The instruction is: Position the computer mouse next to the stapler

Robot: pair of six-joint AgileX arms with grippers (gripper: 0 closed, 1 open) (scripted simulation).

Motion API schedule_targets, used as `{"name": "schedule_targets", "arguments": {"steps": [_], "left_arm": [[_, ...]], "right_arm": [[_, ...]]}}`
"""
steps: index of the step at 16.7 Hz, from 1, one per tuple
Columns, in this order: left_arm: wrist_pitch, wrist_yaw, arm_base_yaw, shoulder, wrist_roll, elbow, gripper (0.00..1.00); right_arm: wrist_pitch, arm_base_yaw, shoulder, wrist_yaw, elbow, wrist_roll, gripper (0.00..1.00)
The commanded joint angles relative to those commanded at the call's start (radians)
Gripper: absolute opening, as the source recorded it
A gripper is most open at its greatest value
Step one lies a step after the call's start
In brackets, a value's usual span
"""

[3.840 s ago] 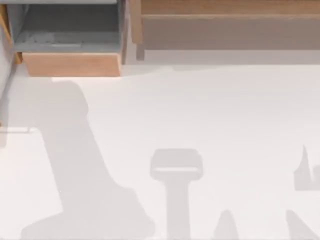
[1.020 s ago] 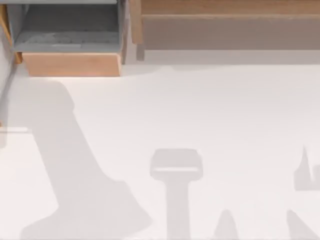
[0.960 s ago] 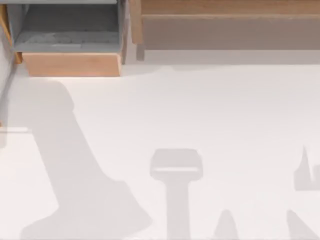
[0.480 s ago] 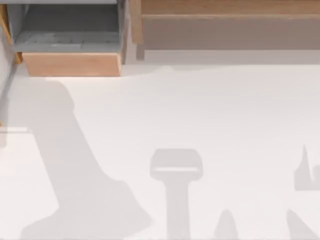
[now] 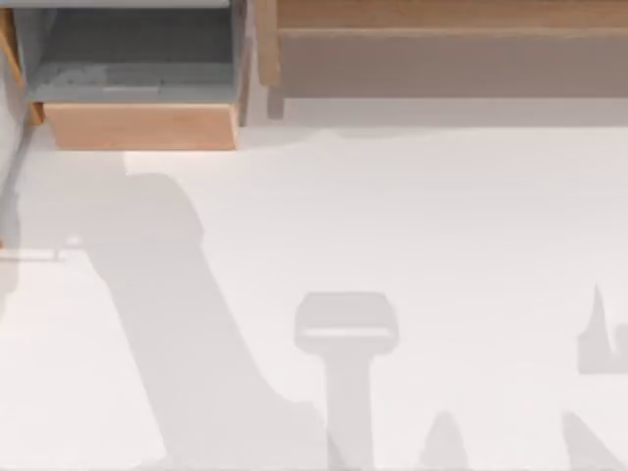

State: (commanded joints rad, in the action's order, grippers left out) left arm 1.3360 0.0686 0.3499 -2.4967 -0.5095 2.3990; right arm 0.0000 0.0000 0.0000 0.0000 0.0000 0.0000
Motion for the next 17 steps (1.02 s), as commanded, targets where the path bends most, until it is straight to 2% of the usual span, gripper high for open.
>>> {"name": "schedule_targets", "arguments": {"steps": [7,17], "left_arm": [[-0.072,-0.009,-0.016,0.341,0.059,-0.225,0.00],[-0.196,-0.053,-0.004,0.743,0.180,-0.802,0.00]], "right_arm": [[0.000,0.000,0.000,0.000,0.000,0.000,1.00],[0.000,0.000,0.000,0.000,0.000,0.000,1.00]]}}
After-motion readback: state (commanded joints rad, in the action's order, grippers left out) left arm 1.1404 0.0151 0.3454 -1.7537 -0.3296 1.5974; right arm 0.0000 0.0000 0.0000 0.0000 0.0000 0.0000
